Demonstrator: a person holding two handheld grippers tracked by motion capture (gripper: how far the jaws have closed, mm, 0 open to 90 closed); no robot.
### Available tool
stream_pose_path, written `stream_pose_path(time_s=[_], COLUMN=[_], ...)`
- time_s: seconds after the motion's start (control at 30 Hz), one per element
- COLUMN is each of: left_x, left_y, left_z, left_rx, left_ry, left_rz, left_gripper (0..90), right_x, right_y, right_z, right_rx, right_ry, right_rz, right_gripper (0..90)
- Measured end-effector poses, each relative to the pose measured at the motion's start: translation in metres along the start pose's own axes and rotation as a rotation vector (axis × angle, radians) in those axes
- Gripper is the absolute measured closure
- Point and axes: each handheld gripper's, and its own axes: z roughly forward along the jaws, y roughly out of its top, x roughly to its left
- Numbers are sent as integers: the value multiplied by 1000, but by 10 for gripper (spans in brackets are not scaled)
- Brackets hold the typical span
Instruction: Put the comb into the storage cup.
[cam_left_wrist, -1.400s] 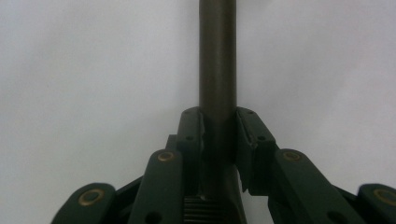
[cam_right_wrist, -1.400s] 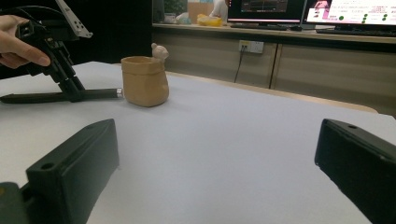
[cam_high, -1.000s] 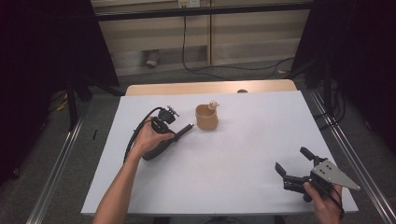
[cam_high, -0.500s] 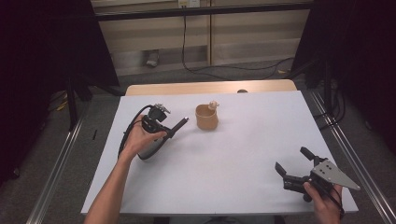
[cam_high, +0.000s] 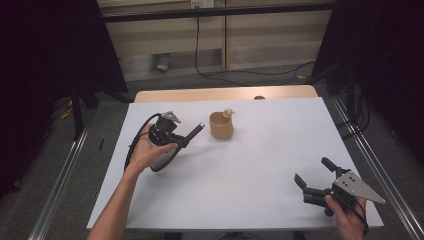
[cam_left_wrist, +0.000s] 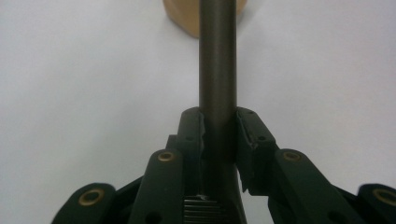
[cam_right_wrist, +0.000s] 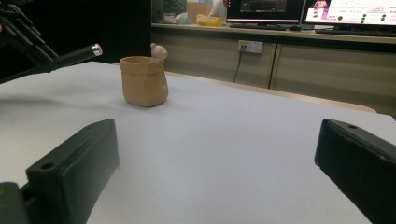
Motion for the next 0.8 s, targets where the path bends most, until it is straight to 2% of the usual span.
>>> stream_pose_path(time_s=[0.17, 0.2, 0.23, 0.33, 0.37, 0.4, 0.47, 0.57, 0.63, 0.7, 0.8], left_x=[-9, -12, -15, -27, -31, -35, -37, -43, -46, -48, -50], left_y=[1, 2, 2, 4, 4, 4, 5, 5, 5, 4, 4], left_z=[-5, -5, -6, -6, -6, -5, -7, -8, -7, -7, -7], left_rx=[-9, -10, 6, -7, -10, -39, -18, -19, -18, -45, -48], left_ry=[0, -2, -2, -19, -21, -24, -36, -38, -39, -63, -82], left_rz=[27, 43, 79, 103, 108, 83, 125, 145, 145, 119, 119], left_gripper=[731, 731, 731, 731, 731, 731, 731, 731, 731, 731, 731], right_x=[0, 0, 0, 0, 0, 0, 0, 0, 0, 0, 1], right_y=[0, 0, 0, 0, 0, 0, 0, 0, 0, 0, 0], right_z=[0, 0, 0, 0, 1, 0, 0, 0, 0, 0, 1], right_rx=[-1, -1, -1, 2, 1, 4, 2, 3, 9, 10, 11], right_ry=[-2, -1, -1, -1, 0, 0, 2, 1, 2, 6, 15], right_rz=[0, 1, 1, 2, 1, 2, 2, 4, 0, -4, -9], right_gripper=[0, 0, 0, 0, 0, 0, 0, 0, 0, 0, 0])
